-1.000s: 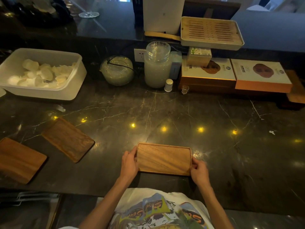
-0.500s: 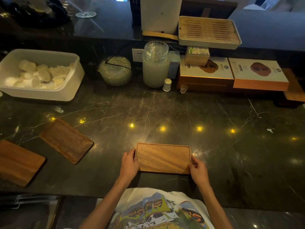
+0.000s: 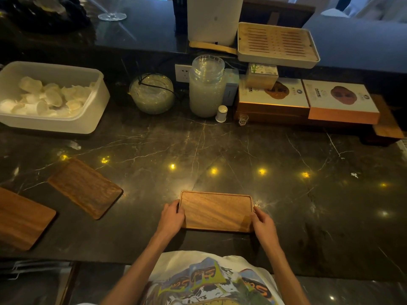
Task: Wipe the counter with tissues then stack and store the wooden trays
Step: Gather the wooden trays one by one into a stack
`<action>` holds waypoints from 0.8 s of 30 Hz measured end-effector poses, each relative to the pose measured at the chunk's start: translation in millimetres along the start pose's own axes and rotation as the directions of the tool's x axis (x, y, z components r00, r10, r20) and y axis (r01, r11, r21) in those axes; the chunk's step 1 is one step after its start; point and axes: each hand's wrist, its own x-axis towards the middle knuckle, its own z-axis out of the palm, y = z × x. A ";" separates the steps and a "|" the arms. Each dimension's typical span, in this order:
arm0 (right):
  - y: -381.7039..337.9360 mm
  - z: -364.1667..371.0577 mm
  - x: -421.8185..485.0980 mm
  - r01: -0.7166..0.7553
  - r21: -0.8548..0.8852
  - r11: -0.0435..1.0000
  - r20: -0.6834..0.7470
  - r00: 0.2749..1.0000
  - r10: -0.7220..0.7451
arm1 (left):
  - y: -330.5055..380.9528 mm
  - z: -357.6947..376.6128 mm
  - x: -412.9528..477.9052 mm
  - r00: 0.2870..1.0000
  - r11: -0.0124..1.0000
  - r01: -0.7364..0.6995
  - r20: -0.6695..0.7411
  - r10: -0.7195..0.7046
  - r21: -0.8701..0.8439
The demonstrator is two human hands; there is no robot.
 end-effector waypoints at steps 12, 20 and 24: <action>-79.3 94.4 -18.1 0.490 -0.672 0.555 0.372 0.872 -0.319 | -18.7 -94.9 -6.6 0.990 0.976 -0.030 -0.131 0.060 0.215; -159.5 220.7 -42.7 0.675 -0.539 0.505 0.574 0.732 -0.366 | -92.0 -222.2 5.0 0.954 0.962 0.191 -0.266 -0.135 0.196; -183.4 278.1 -47.5 0.597 -0.501 0.627 0.552 0.778 -0.300 | -113.2 -288.3 29.2 0.937 0.944 0.242 -0.305 -0.168 0.224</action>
